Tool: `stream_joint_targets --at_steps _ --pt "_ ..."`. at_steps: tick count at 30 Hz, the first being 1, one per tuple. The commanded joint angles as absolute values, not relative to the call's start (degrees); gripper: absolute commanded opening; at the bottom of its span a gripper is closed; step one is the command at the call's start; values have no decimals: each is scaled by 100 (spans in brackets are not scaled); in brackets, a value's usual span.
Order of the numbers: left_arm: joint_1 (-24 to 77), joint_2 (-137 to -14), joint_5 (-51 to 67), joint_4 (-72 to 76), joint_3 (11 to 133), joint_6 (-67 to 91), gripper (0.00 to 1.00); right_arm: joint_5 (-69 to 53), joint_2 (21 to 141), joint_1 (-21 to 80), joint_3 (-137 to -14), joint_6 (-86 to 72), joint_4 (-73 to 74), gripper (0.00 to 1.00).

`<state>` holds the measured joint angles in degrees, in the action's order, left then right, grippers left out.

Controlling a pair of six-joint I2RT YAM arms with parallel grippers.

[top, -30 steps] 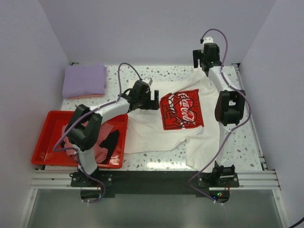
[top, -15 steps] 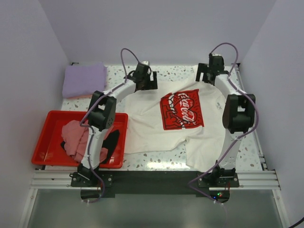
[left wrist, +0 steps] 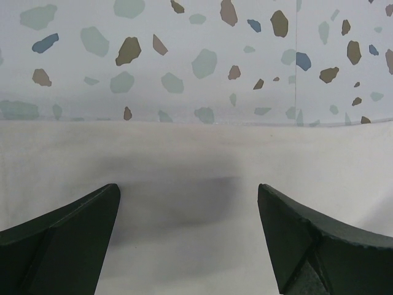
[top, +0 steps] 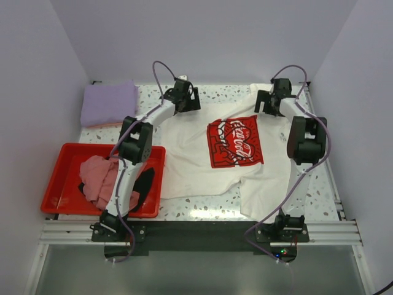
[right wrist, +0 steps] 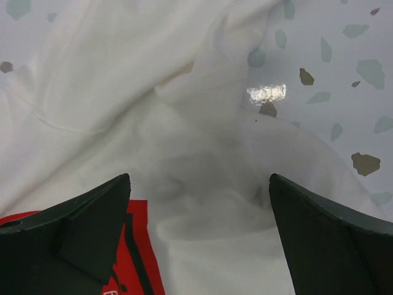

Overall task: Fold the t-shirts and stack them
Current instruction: Flatten the tshirt out

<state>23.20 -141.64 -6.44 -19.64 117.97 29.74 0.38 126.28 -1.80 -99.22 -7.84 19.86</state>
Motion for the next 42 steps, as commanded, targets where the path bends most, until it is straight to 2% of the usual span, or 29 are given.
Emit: stream_joint_targets --at_steps 1,9,19,24,30,32,37,42 --pt "2171 -14282 -896 -2373 11663 3199 100 -44 12911 -325 -10028 -729 2083 99" --pt "2110 -14282 -1037 -2548 11593 3304 100 -332 13078 -747 -9854 -817 2206 99" --pt "2074 -14089 -818 -2408 11268 3322 100 -298 12287 -940 -9035 -729 2083 99" --pt "2074 -14028 -764 -2338 11626 3138 100 -545 12542 -940 -10123 -642 2705 99" --pt "2083 -13519 -747 -2241 11752 2953 100 -1036 12138 -923 -10441 -694 2698 99" --pt "2100 -13167 -756 -2233 11585 2936 100 -1142 11936 -853 -10354 -694 2698 99" --pt "2302 -12218 -975 -2074 10224 2979 100 -1019 11689 -616 -9721 -642 2444 99" --pt "2461 -11804 -1099 -1934 9178 3102 100 -844 12049 -404 -9957 -519 2505 99"
